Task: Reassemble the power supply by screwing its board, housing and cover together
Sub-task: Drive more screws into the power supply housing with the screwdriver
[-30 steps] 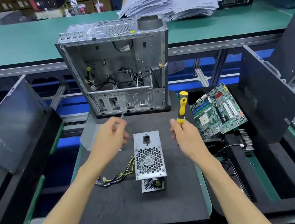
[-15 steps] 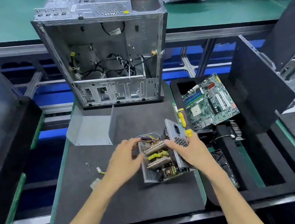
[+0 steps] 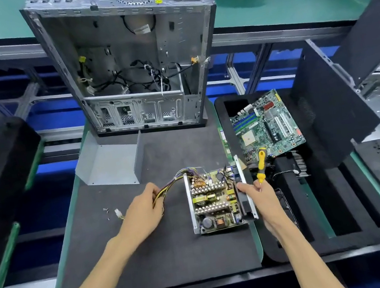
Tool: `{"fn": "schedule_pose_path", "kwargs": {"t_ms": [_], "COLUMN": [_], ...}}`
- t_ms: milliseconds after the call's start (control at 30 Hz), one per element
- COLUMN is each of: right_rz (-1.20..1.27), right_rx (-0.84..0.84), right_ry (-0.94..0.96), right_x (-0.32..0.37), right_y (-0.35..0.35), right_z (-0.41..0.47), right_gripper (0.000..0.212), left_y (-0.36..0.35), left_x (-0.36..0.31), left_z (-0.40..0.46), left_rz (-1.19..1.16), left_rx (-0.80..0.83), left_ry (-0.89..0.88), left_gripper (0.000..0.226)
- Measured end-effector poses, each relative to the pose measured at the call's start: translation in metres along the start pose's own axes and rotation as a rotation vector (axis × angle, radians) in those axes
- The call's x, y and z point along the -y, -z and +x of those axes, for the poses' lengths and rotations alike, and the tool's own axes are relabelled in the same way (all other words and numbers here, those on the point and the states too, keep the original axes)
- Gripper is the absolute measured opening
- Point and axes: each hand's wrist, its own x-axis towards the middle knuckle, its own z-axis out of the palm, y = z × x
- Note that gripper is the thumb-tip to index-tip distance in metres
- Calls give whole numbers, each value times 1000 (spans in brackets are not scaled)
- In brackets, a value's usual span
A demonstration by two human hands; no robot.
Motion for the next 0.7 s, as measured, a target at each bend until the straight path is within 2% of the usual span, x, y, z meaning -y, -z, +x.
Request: {"fn": "schedule_pose_path", "kwargs": {"t_ms": [133, 233, 267, 367, 433, 533, 600, 700], "right_rz": [76, 128, 139, 95, 21, -164, -371, -697], "right_rx": [43, 107, 126, 154, 177, 225, 264, 191], "right_ry": [12, 2, -3, -61, -27, 29, 123, 346], "right_x": [-9, -14, -14, -21, -25, -19, -12, -5], "right_y": [-18, -39, -46, -67, -75, -74, -70, -60], "right_z": [-14, -21, -24, -24, -23, -24, -25, -17], "right_gripper": [61, 82, 83, 66, 49, 37, 43, 45], "left_y": [18, 31, 35, 43, 44, 44, 46, 51], "left_x": [9, 18, 21, 27, 31, 35, 36, 35], "left_z": [-4, -8, -8, -8, -8, -9, -9, -6], "left_rz": [-72, -35, -31, -5, 4, 5, 15, 50], "left_rx": [1, 61, 76, 87, 73, 60, 59, 54], "left_ry": [26, 66, 92, 164, 191, 208, 202, 157], "left_gripper": [14, 17, 17, 23, 25, 25, 22, 15]}}
